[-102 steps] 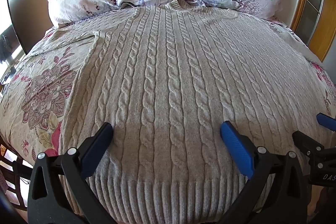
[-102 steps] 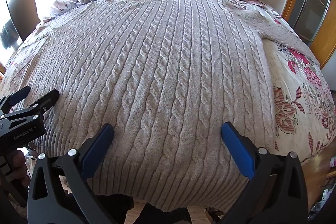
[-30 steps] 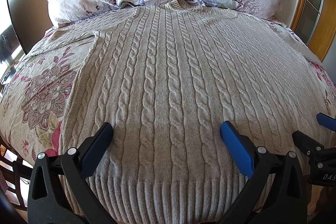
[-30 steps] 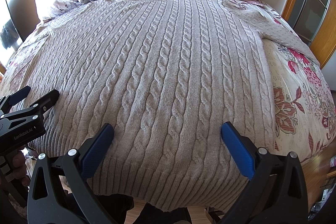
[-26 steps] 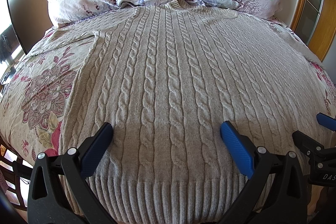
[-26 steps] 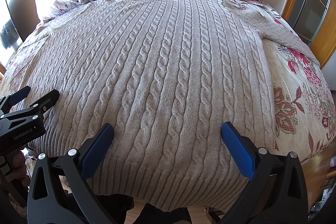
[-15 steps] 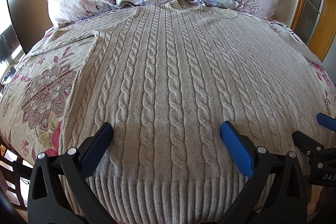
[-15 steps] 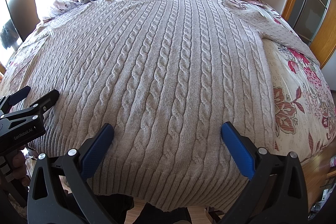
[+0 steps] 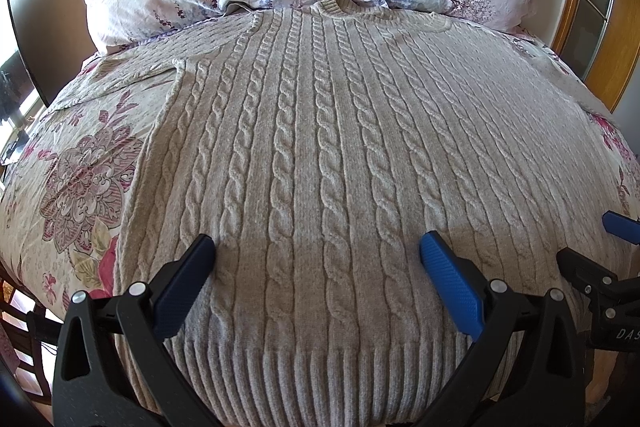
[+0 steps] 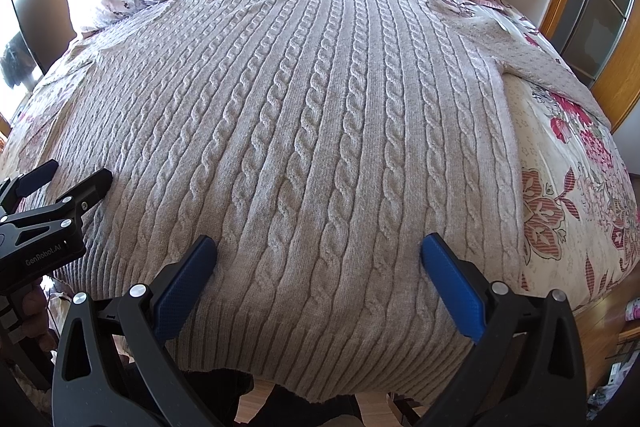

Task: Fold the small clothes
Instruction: 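Grasp the sweater sleeve cuff with the right gripper and lift it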

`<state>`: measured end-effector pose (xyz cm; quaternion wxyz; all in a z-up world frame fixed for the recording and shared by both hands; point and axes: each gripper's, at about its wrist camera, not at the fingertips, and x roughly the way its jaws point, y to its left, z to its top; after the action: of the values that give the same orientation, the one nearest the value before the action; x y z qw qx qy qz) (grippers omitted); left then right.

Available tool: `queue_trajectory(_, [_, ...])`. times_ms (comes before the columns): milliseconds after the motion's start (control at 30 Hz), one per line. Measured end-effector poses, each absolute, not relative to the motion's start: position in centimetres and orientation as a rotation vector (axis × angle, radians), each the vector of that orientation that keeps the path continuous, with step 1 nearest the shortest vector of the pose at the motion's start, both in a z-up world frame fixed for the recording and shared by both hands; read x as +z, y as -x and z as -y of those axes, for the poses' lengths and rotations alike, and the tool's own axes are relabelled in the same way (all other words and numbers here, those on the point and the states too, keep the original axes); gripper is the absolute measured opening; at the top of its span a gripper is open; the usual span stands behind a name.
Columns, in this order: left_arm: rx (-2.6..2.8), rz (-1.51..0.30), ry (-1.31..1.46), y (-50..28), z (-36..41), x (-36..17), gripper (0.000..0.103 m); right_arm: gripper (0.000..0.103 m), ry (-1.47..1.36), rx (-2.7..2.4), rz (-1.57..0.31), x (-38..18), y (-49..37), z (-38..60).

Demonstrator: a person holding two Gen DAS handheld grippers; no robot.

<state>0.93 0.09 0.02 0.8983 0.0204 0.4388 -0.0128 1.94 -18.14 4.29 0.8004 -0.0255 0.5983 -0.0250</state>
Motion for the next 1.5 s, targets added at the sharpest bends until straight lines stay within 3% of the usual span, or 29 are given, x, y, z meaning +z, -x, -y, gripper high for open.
queue_trajectory(700, [-0.087, -1.017, -0.053, -5.9, -0.1, 1.0, 0.101, 0.102, 0.017, -0.005, -1.305, 3.9, -5.4, 20.1])
queue_trajectory(1067, [-0.135, -1.028, 0.21, -10.1, -2.6, 2.0, 0.101, 0.102, -0.608, -0.458, -1.067, 8.0, -11.4, 46.0])
queue_trajectory(1333, [-0.092, -0.964, 0.366, -10.8, -4.9, 3.0, 0.101, 0.07, -1.003, -0.781, -0.894, 6.7, -8.6, 62.1])
queue_trajectory(1500, [0.001, -0.976, 0.369, -10.9, -6.6, 3.6, 0.101, 0.049, -1.115, -0.818, -0.839, 5.5, -8.1, 65.8])
